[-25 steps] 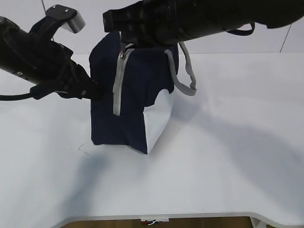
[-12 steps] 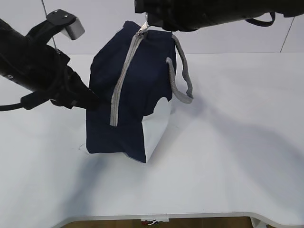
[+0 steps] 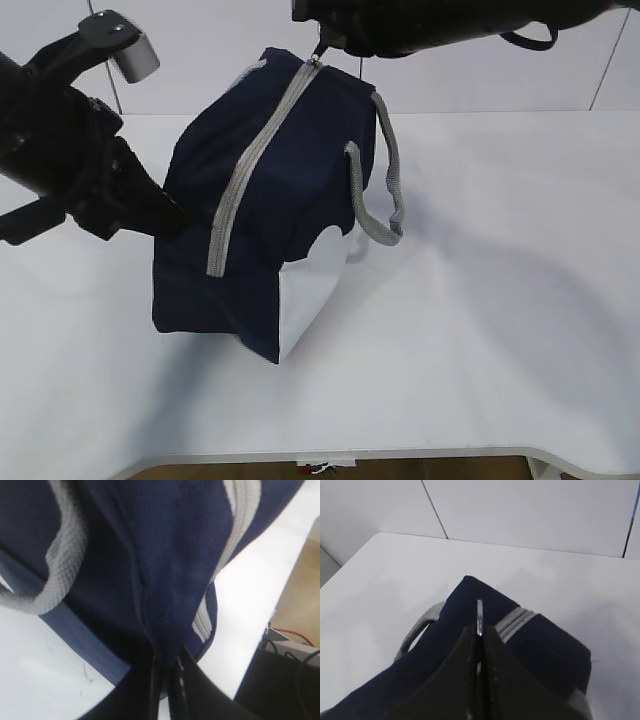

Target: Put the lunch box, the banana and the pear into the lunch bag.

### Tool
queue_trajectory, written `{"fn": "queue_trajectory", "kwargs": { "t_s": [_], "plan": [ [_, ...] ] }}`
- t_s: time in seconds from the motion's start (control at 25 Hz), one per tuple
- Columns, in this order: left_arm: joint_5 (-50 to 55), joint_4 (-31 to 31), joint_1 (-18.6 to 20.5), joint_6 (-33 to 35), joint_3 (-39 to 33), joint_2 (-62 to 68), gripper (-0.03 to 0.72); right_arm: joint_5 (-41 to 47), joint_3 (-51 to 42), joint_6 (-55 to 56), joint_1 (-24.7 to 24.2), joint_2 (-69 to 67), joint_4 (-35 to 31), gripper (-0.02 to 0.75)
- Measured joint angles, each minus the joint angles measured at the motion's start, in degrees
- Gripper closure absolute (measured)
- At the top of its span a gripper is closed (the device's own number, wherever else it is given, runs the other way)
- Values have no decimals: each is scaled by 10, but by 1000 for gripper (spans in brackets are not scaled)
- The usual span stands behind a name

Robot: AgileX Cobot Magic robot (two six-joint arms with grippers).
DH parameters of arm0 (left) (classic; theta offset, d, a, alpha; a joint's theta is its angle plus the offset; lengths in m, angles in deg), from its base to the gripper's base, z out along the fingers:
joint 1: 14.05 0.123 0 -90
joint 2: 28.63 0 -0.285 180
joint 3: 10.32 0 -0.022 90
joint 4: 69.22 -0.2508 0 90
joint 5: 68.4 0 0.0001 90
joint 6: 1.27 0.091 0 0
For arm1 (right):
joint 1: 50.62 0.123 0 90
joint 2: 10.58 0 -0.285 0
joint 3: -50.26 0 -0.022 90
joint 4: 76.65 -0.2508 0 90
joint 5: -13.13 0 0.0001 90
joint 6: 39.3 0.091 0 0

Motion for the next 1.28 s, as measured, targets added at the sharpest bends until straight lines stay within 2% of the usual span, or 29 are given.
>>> {"fn": "queue_trajectory", "kwargs": {
  "t_s": [0.72, 0.88, 1.12, 1.2, 1.28],
  "plan": [
    [108, -32, 0, -59, 0, -41, 692, 70, 149, 0, -4, -127, 63, 724],
    [120, -39, 0, -61, 0, -42, 692, 73, 154, 0, -7, -142, 51, 724],
    [124, -41, 0, -95, 0, -42, 685, 109, 157, 0, -7, -142, -14, 724],
    [124, -41, 0, -114, 0, -42, 650, 120, 158, 0, -7, -142, -39, 724],
    [126, -41, 0, -128, 0, -44, 579, 127, 158, 0, -7, -140, -57, 724]
  ]
}}
